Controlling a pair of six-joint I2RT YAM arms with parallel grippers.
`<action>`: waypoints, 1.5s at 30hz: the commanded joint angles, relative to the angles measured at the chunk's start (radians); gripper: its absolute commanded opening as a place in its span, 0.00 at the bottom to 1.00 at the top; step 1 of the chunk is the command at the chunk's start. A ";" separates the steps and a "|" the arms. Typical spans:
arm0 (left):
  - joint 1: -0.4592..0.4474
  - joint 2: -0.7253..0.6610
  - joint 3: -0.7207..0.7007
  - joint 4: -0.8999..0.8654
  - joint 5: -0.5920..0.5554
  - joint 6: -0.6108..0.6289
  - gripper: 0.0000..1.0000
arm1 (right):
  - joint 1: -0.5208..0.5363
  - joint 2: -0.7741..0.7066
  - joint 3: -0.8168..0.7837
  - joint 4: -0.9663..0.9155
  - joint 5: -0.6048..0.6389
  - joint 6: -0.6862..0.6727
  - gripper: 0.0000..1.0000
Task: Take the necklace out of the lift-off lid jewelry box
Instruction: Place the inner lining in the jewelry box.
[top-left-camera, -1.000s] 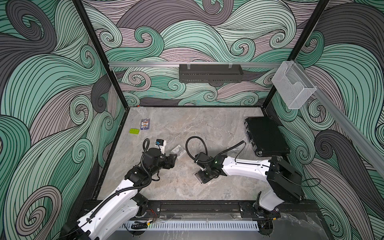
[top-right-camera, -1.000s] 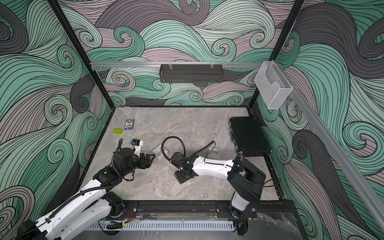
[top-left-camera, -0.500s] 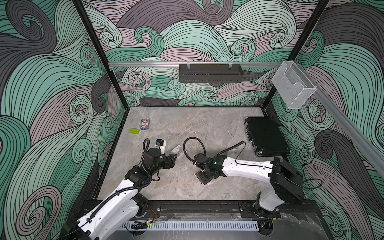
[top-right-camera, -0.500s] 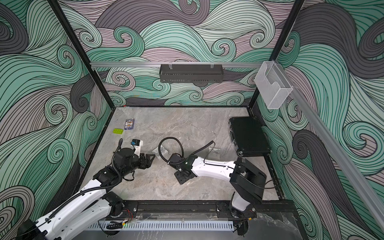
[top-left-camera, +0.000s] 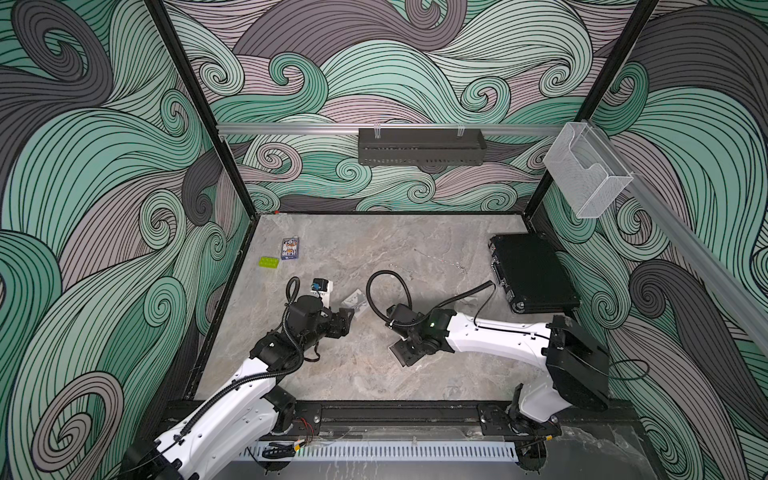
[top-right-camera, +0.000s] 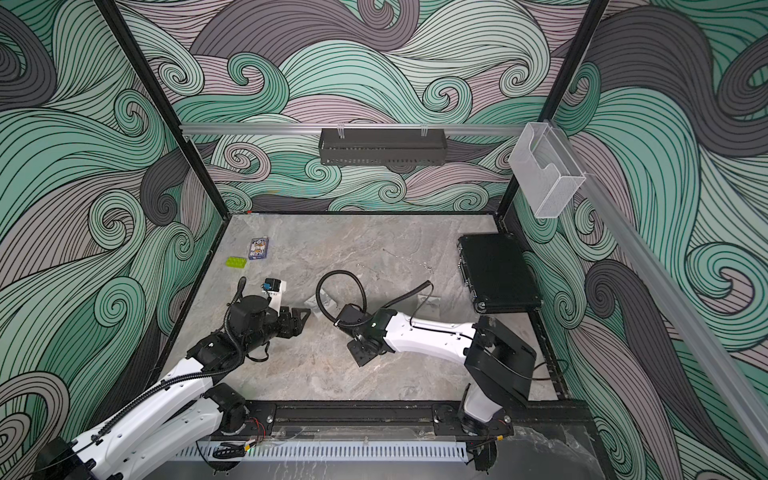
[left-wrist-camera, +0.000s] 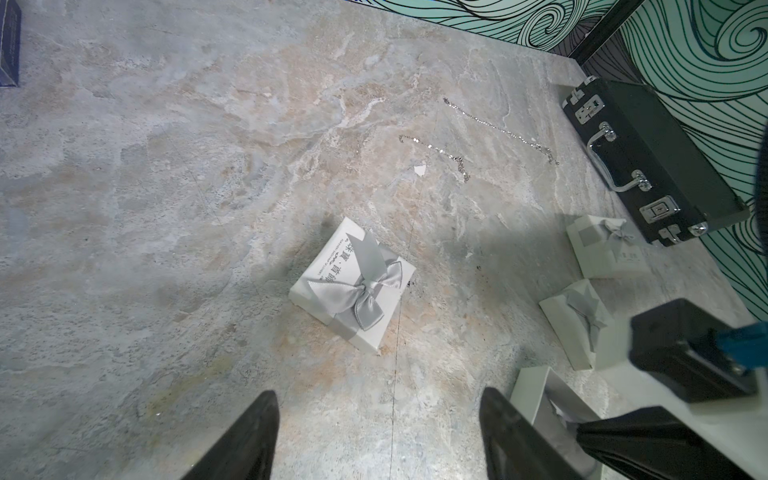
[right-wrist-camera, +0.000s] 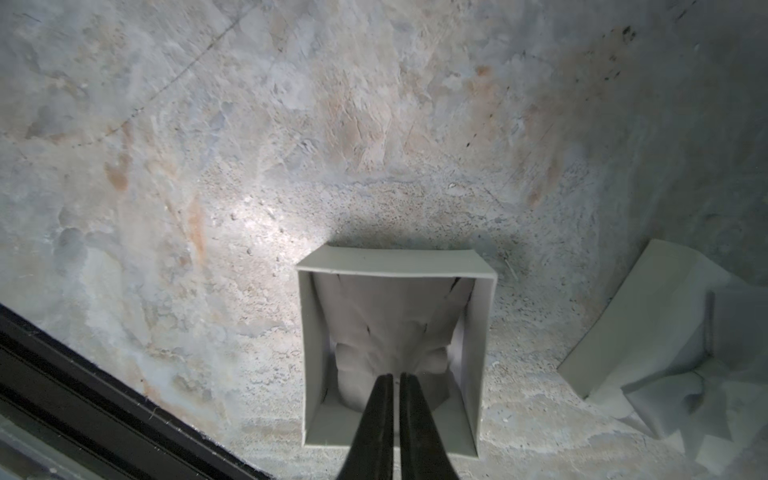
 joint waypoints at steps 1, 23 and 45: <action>0.005 -0.009 0.032 -0.014 -0.004 -0.012 0.75 | -0.002 0.049 0.002 0.013 0.009 -0.008 0.10; 0.005 -0.024 0.034 -0.026 -0.008 -0.013 0.75 | -0.021 0.016 0.029 0.015 0.032 -0.062 0.14; 0.005 -0.036 0.031 -0.034 -0.002 -0.013 0.75 | -0.048 -0.002 -0.002 0.119 -0.043 -0.077 0.26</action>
